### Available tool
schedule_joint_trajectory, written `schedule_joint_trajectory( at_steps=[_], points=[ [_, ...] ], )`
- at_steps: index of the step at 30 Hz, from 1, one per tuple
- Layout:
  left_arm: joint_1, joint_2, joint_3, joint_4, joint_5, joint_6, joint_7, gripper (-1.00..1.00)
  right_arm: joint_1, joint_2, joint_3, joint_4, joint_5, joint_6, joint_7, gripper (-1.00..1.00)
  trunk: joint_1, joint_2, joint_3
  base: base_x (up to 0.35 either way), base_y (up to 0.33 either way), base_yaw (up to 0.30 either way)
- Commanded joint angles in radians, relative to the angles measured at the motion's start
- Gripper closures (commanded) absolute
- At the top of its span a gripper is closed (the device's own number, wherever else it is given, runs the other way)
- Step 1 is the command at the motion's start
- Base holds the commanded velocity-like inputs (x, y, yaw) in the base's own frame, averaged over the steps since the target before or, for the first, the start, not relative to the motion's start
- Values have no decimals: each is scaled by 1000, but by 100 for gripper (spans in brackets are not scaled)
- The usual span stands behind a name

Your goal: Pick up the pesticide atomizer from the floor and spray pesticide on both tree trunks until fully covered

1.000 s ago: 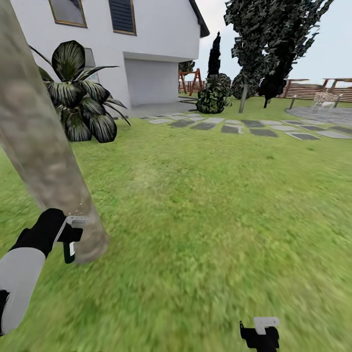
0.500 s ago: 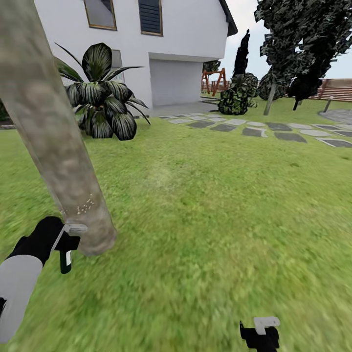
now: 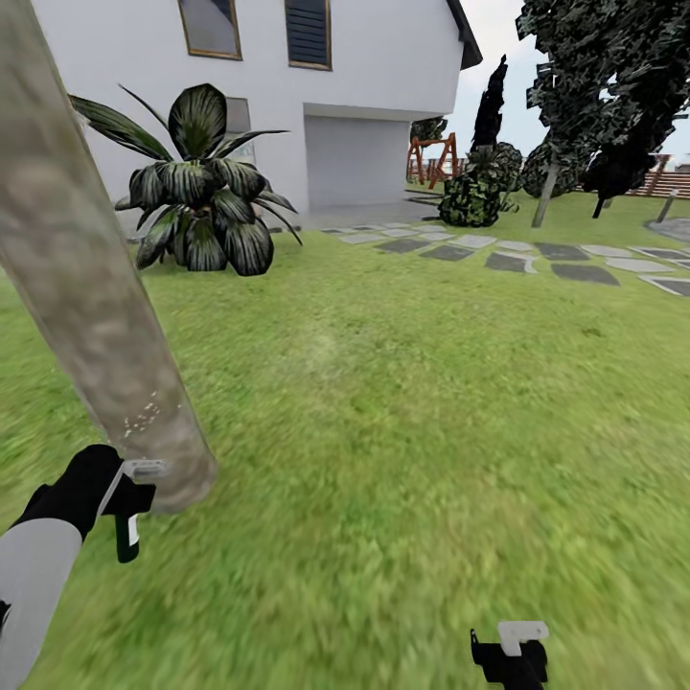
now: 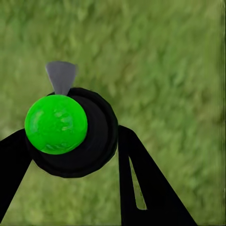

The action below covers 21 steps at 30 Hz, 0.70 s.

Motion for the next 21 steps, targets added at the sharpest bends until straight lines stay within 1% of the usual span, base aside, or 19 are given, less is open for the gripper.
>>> schedule_joint_trajectory(
  at_steps=[1,3,7,8,9,12,16,18,21],
  points=[
    [0,-1,4,-1,-11,3,-9,100,0,0,9,0,-10,-3,-1,-100,0,0,-1,170,-231,0],
    [4,2,6,0,-12,1,-8,100,0,1,9,0,-10,-3,-1,-100,0,0,-1,152,-239,68],
    [38,5,27,0,-12,-1,-8,100,0,1,9,0,-11,-3,-1,-100,0,0,-1,176,-235,235],
    [55,2,31,-1,-11,-2,-8,100,0,1,9,0,-11,-3,-1,-100,0,0,-1,172,-154,272],
    [63,-1,34,0,-9,-2,-8,100,0,1,9,0,-11,-3,-1,-100,0,0,-1,110,-98,274],
    [83,-20,44,-1,8,-2,-8,100,0,1,9,0,-11,-3,-1,-100,0,0,-1,29,-26,277],
    [88,-27,47,-10,13,0,-9,100,0,1,10,0,-11,-3,-1,-100,0,0,-1,8,-3,275],
    [96,-25,49,-12,12,-7,-9,100,0,1,10,0,-10,-3,-1,-100,0,0,-1,131,-70,137],
    [116,-21,86,-15,11,-37,-8,100,0,1,9,0,-10,-3,-1,-100,0,0,-1,252,-111,31]
  ],
)
